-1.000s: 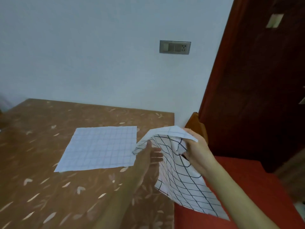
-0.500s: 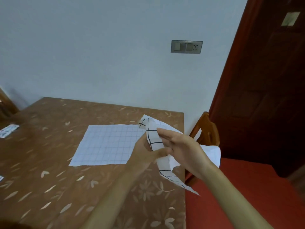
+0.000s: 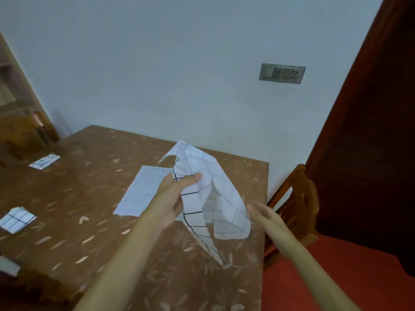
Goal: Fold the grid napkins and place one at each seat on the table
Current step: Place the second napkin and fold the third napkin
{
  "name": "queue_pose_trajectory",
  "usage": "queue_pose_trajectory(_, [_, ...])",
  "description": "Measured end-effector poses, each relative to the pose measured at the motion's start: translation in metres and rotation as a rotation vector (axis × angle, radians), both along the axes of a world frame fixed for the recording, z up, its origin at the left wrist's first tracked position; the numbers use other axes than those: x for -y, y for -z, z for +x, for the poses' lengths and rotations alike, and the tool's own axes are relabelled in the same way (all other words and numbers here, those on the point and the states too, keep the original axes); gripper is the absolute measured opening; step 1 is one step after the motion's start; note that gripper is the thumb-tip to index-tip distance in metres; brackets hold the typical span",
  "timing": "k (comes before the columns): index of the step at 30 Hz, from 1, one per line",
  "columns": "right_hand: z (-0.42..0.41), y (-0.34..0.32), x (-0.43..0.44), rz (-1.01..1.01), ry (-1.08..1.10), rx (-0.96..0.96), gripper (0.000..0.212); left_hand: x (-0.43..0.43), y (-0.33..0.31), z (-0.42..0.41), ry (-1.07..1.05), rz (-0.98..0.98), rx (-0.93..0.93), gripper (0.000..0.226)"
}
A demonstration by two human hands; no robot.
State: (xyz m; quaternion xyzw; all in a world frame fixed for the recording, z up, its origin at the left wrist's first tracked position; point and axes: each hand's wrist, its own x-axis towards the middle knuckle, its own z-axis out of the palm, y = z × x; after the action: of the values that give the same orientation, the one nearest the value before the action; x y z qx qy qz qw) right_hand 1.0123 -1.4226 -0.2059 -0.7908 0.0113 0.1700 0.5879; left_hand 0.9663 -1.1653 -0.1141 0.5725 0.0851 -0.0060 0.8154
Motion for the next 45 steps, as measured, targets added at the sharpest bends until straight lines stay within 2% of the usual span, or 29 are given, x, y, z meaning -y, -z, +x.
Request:
queue_pose_trajectory(2, [0.004, 0.004, -0.013, 0.13, -0.078, -0.106, 0.049, -0.013, -0.008, -0.007, 0.003, 0.02, 0.007, 0.025])
queue_pose_trajectory(4, [0.01, 0.007, -0.029, 0.307, -0.122, -0.213, 0.039, -0.026, -0.013, -0.014, -0.04, 0.039, 0.015, 0.025])
queue_pose_trajectory(6, [0.009, 0.005, -0.047, 0.395, -0.132, -0.256, 0.028, -0.038, -0.015, -0.019, -0.101, 0.061, 0.021, 0.027])
queue_pose_trajectory(9, [0.002, 0.003, -0.067, 0.571, -0.192, -0.315, 0.022, -0.054, -0.016, -0.026, -0.187, 0.086, 0.045, 0.031])
queue_pose_trajectory(11, [0.001, -0.001, -0.074, 0.639, -0.248, -0.333, 0.031, -0.063, -0.015, -0.032, -0.22, 0.12, 0.072, 0.034])
queue_pose_trajectory(13, [0.006, -0.002, -0.079, 0.632, -0.247, -0.269, 0.04, -0.071, -0.011, -0.037, -0.212, 0.205, 0.09, 0.048])
queue_pose_trajectory(16, [0.014, -0.013, -0.084, 0.587, -0.191, -0.173, 0.037, -0.08, 0.002, -0.039, -0.157, 0.404, 0.079, 0.078])
queue_pose_trajectory(18, [0.019, -0.022, -0.083, 0.533, -0.198, -0.086, 0.038, -0.083, 0.009, -0.037, -0.154, 0.523, 0.077, 0.084])
queue_pose_trajectory(20, [0.025, -0.025, -0.077, 0.478, -0.268, -0.011, 0.045, -0.086, 0.01, -0.032, -0.21, 0.572, 0.087, 0.08])
queue_pose_trajectory(22, [0.03, -0.024, -0.072, 0.278, -0.385, 0.065, 0.056, -0.088, 0.007, -0.026, -0.257, 0.584, 0.095, 0.077])
queue_pose_trajectory(24, [0.03, -0.02, -0.068, 0.131, -0.426, 0.114, 0.058, -0.09, 0.007, -0.02, -0.277, 0.573, 0.086, 0.074])
queue_pose_trajectory(31, [0.031, -0.021, -0.051, 0.213, -0.204, 0.304, 0.029, -0.101, 0.009, -0.014, -0.309, 0.536, 0.152, 0.053])
queue_pose_trajectory(35, [0.04, -0.026, -0.041, 0.229, -0.144, 0.389, 0.03, -0.113, 0.015, -0.013, -0.275, 0.553, 0.18, 0.045])
queue_pose_trajectory(40, [0.063, -0.018, -0.033, 0.071, -0.143, 0.365, 0.027, -0.118, 0.021, -0.012, -0.255, 0.606, 0.221, 0.034])
queue_pose_trajectory(43, [0.066, -0.017, -0.028, 0.064, -0.138, 0.391, 0.028, -0.121, 0.023, -0.011, -0.263, 0.671, 0.251, 0.024])
queue_pose_trajectory(45, [0.064, -0.025, -0.031, 0.117, -0.131, 0.431, 0.04, -0.124, 0.022, -0.009, -0.255, 0.711, 0.269, 0.023])
